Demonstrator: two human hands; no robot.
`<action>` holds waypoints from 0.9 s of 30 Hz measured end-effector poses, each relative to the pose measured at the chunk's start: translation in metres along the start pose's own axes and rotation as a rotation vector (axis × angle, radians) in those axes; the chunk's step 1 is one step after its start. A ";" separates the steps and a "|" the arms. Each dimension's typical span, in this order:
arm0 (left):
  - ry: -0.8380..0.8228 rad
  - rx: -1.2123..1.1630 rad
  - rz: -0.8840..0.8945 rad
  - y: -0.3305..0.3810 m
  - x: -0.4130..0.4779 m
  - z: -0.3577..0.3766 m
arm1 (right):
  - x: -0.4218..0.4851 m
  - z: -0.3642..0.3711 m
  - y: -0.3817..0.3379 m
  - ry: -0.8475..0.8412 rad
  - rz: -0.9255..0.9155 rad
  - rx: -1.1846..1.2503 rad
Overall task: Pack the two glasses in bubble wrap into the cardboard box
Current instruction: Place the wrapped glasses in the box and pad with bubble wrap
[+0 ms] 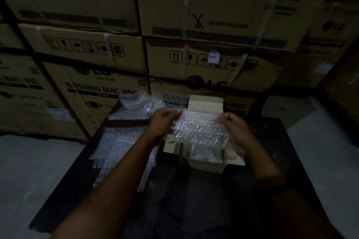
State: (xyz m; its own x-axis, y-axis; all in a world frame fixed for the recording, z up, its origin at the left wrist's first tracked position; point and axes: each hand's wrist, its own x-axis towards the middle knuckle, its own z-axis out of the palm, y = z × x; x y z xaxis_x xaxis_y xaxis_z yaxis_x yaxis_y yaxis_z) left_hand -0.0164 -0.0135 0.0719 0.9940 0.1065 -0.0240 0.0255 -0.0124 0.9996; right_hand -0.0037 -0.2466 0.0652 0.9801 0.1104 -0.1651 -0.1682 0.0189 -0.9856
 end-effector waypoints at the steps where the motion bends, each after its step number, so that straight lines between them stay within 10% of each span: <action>1: 0.024 -0.008 -0.006 -0.001 -0.001 0.002 | -0.002 0.001 0.002 -0.017 0.023 0.059; 12: -0.131 0.011 -0.177 -0.002 -0.007 -0.001 | -0.004 0.003 0.007 0.027 0.049 0.014; 27: -0.146 0.081 0.040 -0.018 -0.008 -0.003 | -0.005 -0.005 0.010 0.001 -0.092 -0.221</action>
State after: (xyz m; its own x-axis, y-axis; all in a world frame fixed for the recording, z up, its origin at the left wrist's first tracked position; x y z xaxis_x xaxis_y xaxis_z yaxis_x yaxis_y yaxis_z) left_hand -0.0249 -0.0112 0.0540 0.9991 -0.0415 0.0084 -0.0123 -0.0944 0.9955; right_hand -0.0101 -0.2523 0.0562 0.9903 0.1172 -0.0745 -0.0514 -0.1893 -0.9806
